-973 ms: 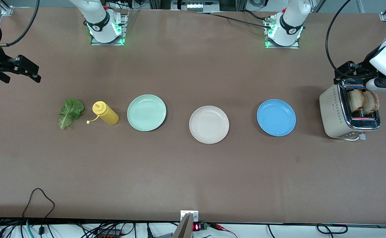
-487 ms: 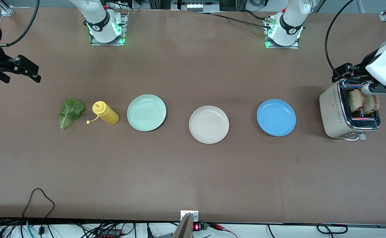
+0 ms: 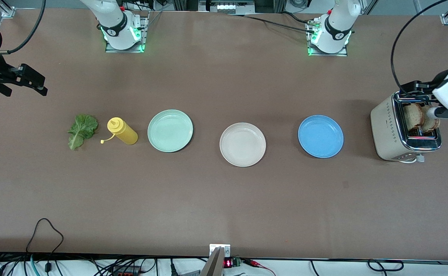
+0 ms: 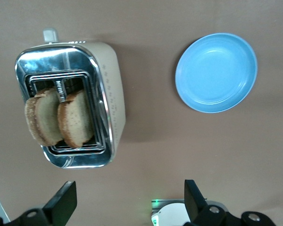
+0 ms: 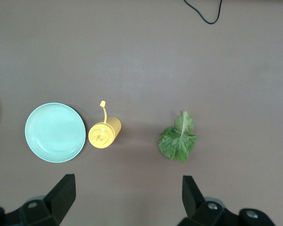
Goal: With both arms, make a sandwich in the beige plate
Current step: 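Lower the left gripper onto a bread slice in the toaster and close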
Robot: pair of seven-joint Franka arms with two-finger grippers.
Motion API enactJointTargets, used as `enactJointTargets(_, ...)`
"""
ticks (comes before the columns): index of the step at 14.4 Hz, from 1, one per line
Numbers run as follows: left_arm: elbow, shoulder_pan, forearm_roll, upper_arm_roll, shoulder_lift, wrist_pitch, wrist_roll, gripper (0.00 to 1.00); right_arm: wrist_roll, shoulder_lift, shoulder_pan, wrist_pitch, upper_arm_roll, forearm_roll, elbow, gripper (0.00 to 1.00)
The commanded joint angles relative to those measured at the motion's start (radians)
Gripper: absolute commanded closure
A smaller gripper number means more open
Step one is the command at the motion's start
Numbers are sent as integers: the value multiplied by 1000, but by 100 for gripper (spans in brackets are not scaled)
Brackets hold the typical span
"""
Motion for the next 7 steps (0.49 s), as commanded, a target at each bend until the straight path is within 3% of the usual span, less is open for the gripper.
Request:
enactJointTargets(1,73,44,46,-5,82,-9,44,0,-1,-1,-16,-18,13,5,15,0)
enactJointTargets(7,-16,157,53,-5,132,210,228,0,-1,-1,-16,-18,13,5,14,0)
